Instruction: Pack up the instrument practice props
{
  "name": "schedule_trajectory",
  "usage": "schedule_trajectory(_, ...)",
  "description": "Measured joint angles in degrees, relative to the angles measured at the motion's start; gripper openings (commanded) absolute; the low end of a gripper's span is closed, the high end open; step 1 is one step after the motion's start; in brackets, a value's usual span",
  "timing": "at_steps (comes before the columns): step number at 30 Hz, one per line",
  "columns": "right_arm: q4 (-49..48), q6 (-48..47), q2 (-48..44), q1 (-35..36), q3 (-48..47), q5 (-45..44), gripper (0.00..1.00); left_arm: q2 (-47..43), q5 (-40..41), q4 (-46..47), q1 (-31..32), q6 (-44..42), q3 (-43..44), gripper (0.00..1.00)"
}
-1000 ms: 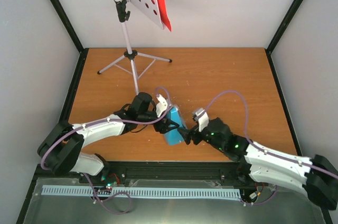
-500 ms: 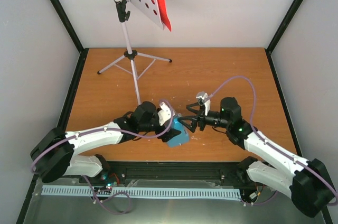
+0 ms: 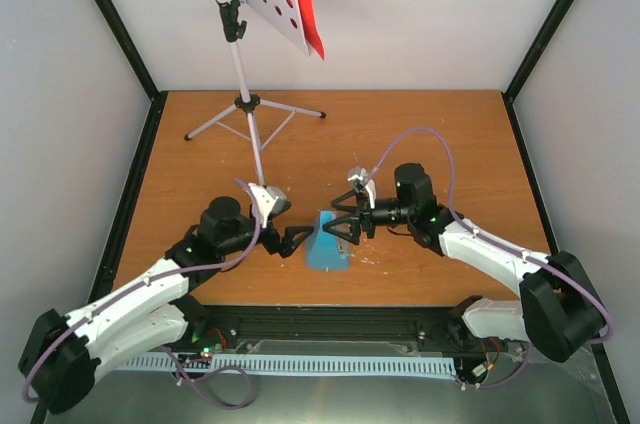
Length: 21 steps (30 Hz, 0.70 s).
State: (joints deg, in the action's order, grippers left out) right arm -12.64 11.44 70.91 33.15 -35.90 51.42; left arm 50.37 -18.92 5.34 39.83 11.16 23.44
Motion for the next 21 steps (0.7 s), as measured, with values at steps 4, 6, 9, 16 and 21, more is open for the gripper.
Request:
schedule_trajectory(4,-0.3,0.2,1.3,0.8,0.0,1.6,0.88,-2.0,-4.0,-2.4,-4.8,3.7,3.7,1.00)
schedule_trajectory(6,-1.0,0.6,1.5,1.8,0.3,1.5,0.83,-0.5,-5.6,-4.6,-7.0,5.2,8.2,1.00)
schedule_trajectory(9,-1.7,0.3,1.5,3.6,0.7,-0.4,0.79,1.7,-7.8,-6.9,-10.3,7.3,14.2,0.99)
schedule_trajectory(16,-2.3,-3.3,2.7,10.5,0.9,-12.5,0.69,6.5,-12.3,-8.0,-23.1,12.4,19.1,1.00)
schedule_trajectory(21,-3.7,-6.2,1.9,16.0,2.1,-25.8,0.63,10.8,-12.5,-10.2,-28.4,15.6,18.0,1.00)
